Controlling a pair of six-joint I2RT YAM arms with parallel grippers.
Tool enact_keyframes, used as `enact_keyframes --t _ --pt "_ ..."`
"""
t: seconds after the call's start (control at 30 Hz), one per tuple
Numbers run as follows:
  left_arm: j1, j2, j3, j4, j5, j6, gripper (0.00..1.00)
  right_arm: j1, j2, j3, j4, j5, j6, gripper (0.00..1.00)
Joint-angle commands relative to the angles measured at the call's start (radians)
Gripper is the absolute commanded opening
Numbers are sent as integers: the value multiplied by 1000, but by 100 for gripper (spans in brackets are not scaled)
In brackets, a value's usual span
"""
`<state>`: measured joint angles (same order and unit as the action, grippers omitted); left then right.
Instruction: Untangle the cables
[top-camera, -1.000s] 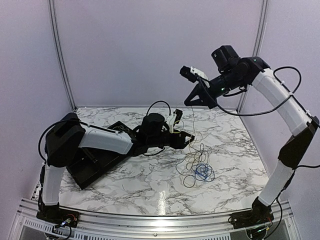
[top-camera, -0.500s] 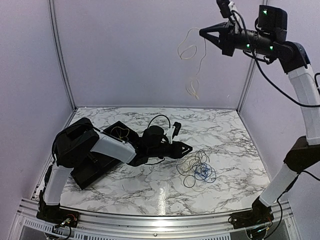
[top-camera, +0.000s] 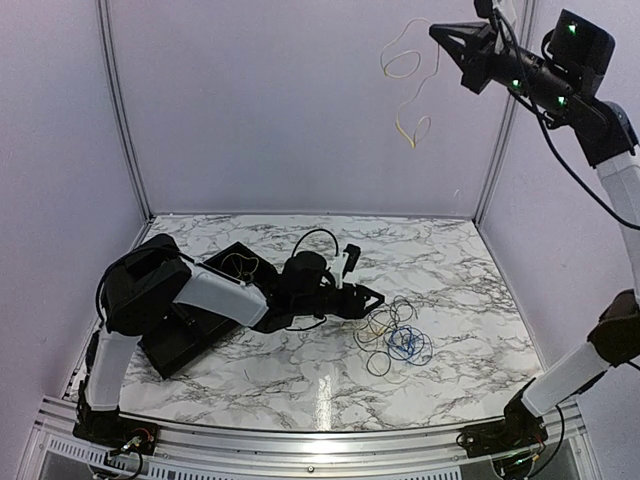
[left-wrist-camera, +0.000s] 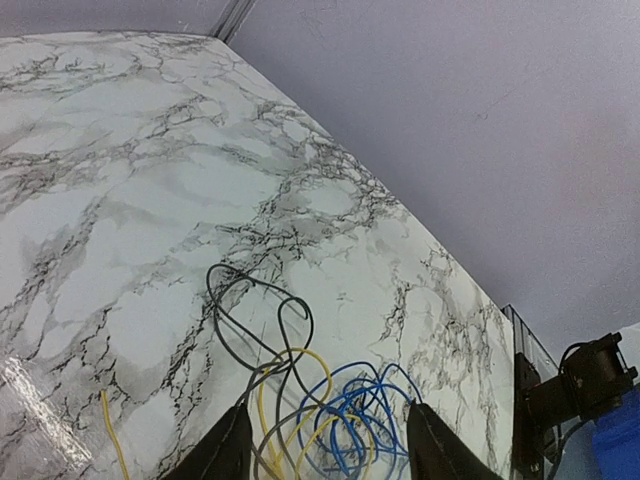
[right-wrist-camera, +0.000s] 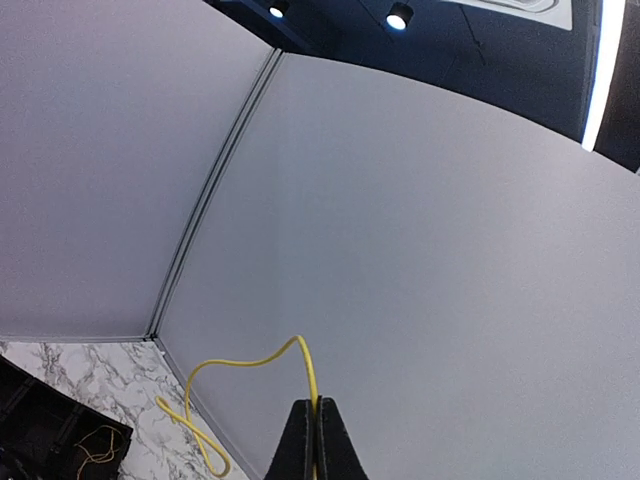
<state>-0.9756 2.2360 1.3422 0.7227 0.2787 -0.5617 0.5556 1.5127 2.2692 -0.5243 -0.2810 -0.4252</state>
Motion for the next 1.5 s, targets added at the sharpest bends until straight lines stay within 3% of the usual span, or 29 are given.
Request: enact_keyframes --t 0.0,0.3,0.6,0.8,1.0,1.2,1.47 --pt "-3 -151 12 -47 -24 74 58 -10 -92 -231 104 48 -32 0" --pt "10 -359 -16 -200 -82 184 65 -69 -180 -595 130 -20 54 0" --pt "23 -557 -96 -354 -222 242 69 -71 -142 -720 137 -91 52 0" --pt "19 -675 -49 -748 -619 323 73 -48 -39 -681 143 -131 81 0" --pt "29 -858 -214 -788 -777 312 78 23 81 -615 185 -135 89 0" --pt "44 -1023 -316 -893 -1009 157 83 78 235 -495 217 -260 117 0" --pt "52 -1204 -401 -981 -1137 89 83 163 487 -260 269 -285 187 0"
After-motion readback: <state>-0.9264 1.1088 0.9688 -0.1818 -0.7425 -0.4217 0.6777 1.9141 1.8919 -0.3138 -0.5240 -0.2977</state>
